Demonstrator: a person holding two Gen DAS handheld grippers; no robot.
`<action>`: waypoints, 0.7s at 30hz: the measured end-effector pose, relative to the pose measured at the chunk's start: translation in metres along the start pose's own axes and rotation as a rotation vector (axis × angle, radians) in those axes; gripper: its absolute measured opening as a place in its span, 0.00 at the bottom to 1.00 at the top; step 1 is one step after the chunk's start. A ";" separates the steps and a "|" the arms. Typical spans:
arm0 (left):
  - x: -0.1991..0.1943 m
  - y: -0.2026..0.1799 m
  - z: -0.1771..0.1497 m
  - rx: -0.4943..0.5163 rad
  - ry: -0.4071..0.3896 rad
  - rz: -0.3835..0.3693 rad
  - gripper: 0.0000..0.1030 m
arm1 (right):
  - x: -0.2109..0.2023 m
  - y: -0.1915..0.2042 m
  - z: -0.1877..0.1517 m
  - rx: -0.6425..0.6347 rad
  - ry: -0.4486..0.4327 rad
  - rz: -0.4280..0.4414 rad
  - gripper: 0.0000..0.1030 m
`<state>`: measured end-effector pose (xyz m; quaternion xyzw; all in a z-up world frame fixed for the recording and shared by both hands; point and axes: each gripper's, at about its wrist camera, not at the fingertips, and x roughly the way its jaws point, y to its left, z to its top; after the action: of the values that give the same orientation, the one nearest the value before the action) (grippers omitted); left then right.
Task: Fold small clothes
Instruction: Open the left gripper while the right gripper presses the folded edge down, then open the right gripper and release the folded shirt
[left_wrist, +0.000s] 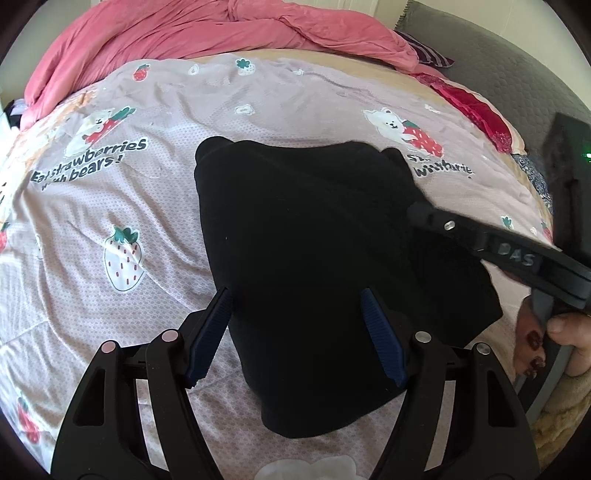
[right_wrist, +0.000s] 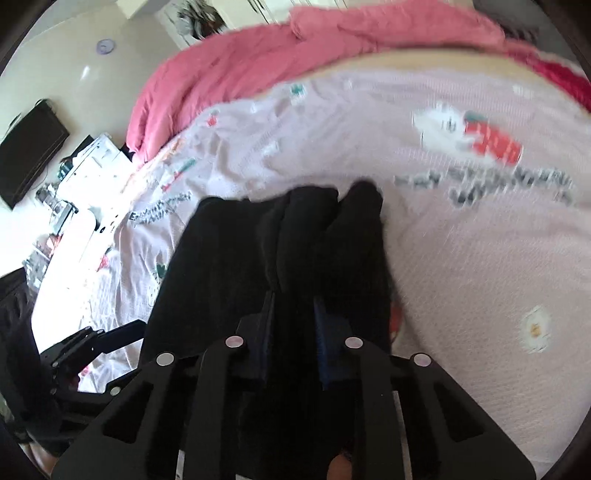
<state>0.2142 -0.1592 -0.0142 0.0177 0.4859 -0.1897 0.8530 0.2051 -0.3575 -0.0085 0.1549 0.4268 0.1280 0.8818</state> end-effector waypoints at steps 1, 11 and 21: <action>-0.001 -0.001 -0.001 0.002 0.000 -0.008 0.62 | -0.004 -0.002 -0.002 -0.006 -0.010 -0.010 0.17; 0.009 -0.009 -0.017 0.021 0.038 -0.016 0.74 | 0.016 -0.020 -0.031 0.032 0.009 -0.166 0.46; -0.003 -0.009 -0.023 0.019 0.018 -0.014 0.74 | -0.027 -0.010 -0.043 0.023 -0.074 -0.205 0.63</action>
<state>0.1913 -0.1617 -0.0223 0.0241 0.4917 -0.2001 0.8471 0.1558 -0.3697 -0.0186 0.1252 0.4090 0.0265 0.9035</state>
